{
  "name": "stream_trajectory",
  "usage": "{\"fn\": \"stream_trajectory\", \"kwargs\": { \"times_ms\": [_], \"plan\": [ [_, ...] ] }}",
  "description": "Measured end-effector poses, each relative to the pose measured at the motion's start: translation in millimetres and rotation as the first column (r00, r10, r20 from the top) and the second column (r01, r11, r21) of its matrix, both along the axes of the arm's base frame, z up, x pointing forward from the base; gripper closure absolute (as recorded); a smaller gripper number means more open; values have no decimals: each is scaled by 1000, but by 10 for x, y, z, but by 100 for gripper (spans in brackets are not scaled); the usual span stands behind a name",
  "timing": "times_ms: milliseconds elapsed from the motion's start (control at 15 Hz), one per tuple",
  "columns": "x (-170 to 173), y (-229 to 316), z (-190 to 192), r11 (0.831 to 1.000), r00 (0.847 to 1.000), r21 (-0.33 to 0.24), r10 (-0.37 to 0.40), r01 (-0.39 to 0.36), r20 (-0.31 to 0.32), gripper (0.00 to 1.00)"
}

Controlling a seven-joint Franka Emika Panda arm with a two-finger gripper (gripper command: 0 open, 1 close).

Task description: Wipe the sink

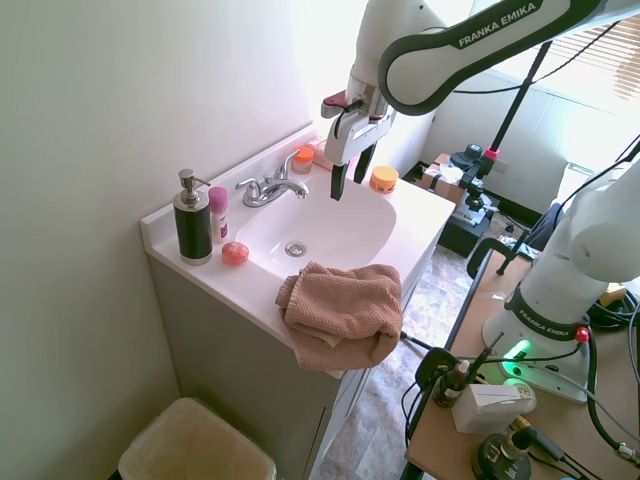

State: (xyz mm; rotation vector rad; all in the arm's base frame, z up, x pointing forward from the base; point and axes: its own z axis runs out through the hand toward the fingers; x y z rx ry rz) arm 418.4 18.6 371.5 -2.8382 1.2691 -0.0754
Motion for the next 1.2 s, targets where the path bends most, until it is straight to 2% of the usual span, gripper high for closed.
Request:
{"fn": "stream_trajectory", "kwargs": {
  "times_ms": [267,467,733,1200],
  "plan": [
    [0,48,-46,1000,1000,-1,11,-11,-12,0],
    [-31,307,-67,998,997,-4,67,-67,-24,0],
    [-185,747,-74,988,987,-6,156,-156,-44,0],
    [-607,974,-332,973,967,-14,228,-231,-114,0]
  ]
}}
